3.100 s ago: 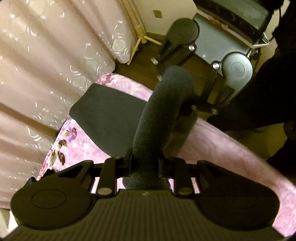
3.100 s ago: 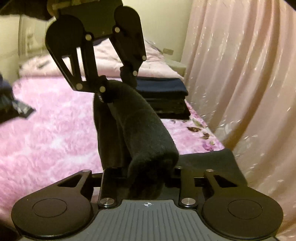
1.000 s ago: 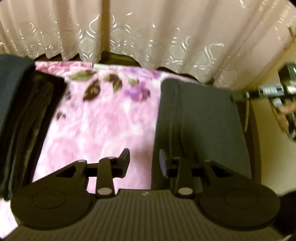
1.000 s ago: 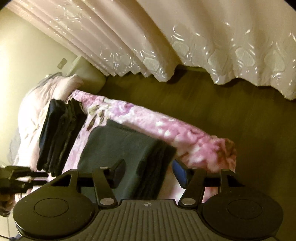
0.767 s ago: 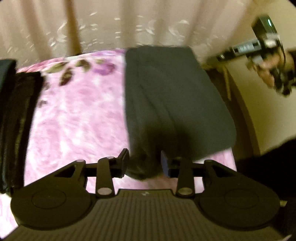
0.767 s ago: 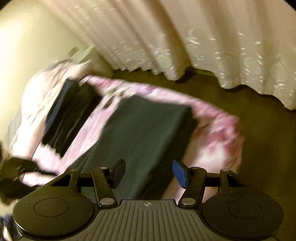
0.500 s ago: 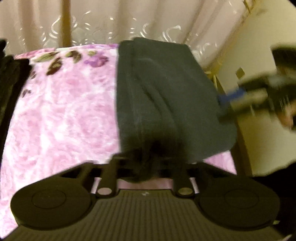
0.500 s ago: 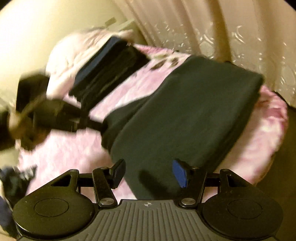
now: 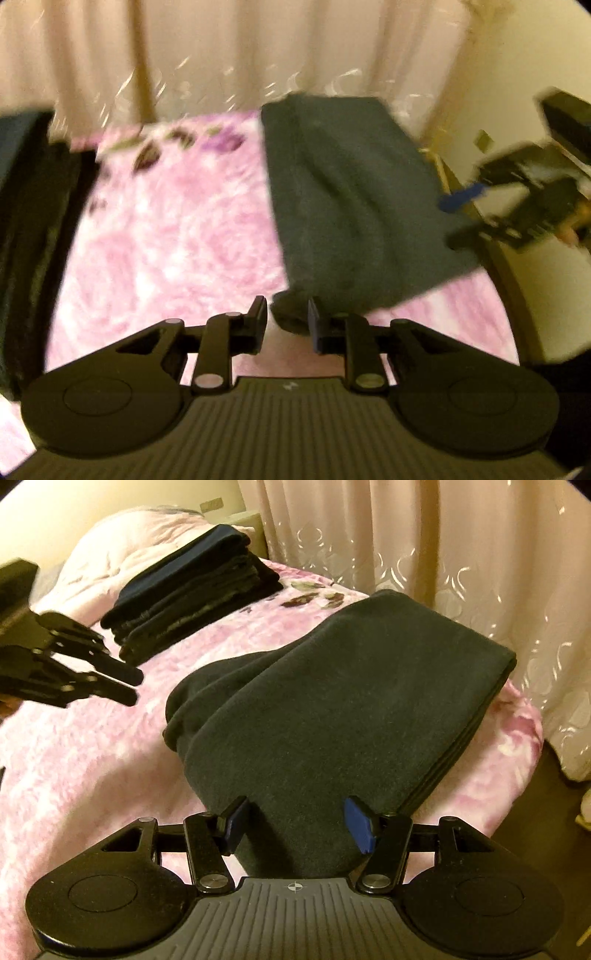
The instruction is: Fold clothes
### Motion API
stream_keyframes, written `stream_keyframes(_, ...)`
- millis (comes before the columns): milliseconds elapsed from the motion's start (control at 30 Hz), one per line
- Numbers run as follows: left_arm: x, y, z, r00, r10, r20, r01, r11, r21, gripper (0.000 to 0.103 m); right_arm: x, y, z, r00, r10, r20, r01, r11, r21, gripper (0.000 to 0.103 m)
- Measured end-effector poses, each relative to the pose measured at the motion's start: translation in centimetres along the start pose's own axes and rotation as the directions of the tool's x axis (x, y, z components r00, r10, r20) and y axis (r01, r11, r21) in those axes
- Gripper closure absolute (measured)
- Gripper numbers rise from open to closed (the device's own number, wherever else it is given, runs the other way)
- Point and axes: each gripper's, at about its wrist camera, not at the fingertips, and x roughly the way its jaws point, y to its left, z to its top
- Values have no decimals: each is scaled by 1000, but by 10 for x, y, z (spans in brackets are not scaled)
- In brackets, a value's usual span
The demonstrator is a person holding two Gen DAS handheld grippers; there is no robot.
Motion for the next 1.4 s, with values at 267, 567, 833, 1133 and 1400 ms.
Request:
stream_keyframes(267,36,-29,4,997,-68,-21,71,976,206,84,8,14,-6,998,-58,5,59,990,-125,43)
stream_keyframes(567,27,20,-22,994,-105,-4,105,993,-53,95,19,20,-14,994,-105,9,104,979,-177,41)
stream_keyframes(833,17,31,-26,998,-63,-1,63,990,-125,98,2,29,-16,989,-147,-8,143,969,-203,40)
stream_keyframes(1133,-16,7,-13,993,-99,71,105,991,-80,99,0,61,-26,997,-74,27,79,941,-329,40)
stream_keyframes(1400,48,2,-10,996,-91,-18,89,993,-72,100,13,34,-38,995,-94,15,93,923,-373,39)
